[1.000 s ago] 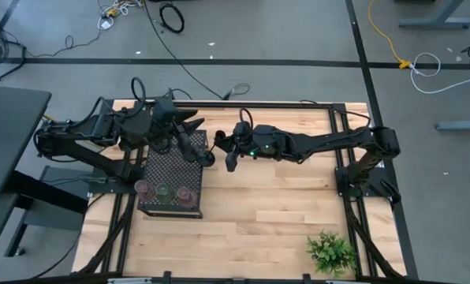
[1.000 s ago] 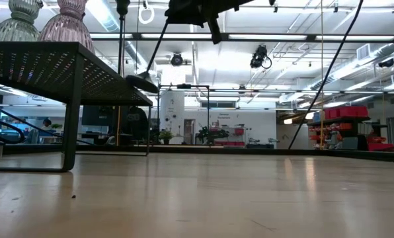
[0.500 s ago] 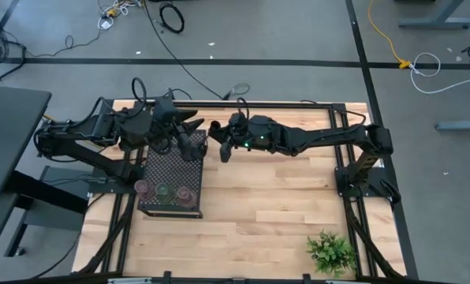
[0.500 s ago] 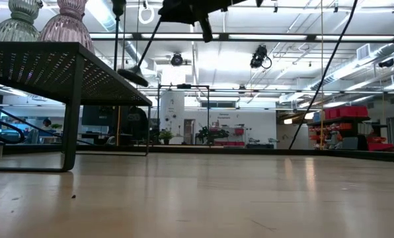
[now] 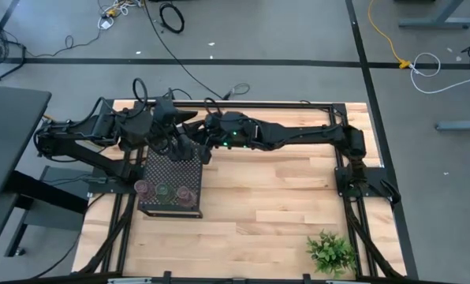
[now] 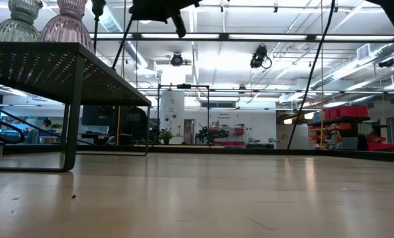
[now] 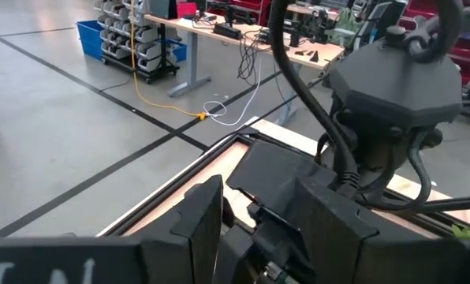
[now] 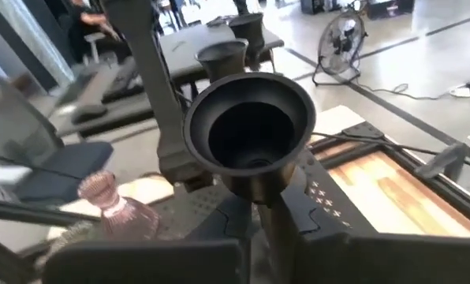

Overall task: Pick & Place candle stick holders
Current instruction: Put the black candle holder on the shelf

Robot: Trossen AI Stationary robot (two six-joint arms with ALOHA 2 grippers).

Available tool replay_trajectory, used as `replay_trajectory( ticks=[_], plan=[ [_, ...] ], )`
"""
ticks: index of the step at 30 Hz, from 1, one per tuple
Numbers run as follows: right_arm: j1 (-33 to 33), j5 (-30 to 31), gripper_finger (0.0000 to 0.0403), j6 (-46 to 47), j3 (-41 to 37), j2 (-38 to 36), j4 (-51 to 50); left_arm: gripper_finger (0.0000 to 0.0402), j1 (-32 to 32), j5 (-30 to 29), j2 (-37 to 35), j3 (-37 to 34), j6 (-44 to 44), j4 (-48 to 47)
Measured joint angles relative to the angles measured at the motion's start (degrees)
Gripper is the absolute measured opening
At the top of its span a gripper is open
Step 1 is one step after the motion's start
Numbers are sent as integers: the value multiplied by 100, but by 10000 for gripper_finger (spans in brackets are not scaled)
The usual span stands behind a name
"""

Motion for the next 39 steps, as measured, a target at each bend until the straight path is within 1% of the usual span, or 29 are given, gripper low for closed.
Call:
replay_trajectory(
  ticks=[4,10,28,34,39],
  plan=[
    [-64,219,13,-126,63,-15,-465,162,2,95,1,0,-2,-50],
    [-136,288,11,-174,59,-47,-513,162,2,115,2,0,-3,-57],
    [-240,86,12,-144,52,-47,-495,162,2,107,2,0,-2,-72],
    [-251,90,42,-163,53,-47,-506,162,2,107,2,0,-4,-72],
    [-251,88,48,-164,52,-47,-502,162,1,105,2,0,-4,-70]
  ],
)
